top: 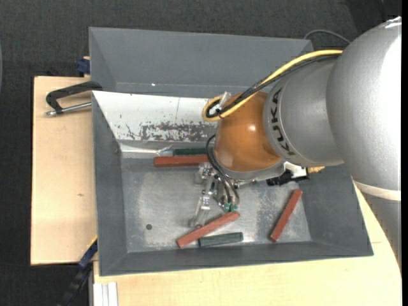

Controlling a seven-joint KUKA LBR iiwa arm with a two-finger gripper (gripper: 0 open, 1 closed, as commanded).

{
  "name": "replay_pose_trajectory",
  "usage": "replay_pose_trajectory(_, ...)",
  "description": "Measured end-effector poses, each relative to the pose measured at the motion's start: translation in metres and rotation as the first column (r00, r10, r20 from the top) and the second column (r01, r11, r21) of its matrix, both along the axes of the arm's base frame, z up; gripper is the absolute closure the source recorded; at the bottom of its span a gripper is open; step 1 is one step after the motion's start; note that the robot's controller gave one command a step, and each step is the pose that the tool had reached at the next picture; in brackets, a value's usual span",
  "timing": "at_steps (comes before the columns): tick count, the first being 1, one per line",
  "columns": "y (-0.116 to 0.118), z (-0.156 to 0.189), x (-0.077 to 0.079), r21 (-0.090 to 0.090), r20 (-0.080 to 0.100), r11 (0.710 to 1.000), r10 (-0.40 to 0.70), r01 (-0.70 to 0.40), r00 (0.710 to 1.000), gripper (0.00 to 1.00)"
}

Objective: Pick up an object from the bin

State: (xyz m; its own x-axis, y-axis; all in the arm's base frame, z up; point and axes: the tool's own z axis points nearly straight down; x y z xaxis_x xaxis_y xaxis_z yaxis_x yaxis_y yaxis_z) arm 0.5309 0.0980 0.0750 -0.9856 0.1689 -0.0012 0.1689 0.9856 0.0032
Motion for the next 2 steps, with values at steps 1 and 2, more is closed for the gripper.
replay_pose_trajectory(1, -0.044, 0.001, -0.017, -0.001, 0.008, 1.000, -0.020, 0.020, 1.000, 0.00)
replay_pose_trajectory(2, -0.099, 0.022, -0.021, -0.002, 0.004, 0.996, 0.085, -0.085, 0.996, 0.00)
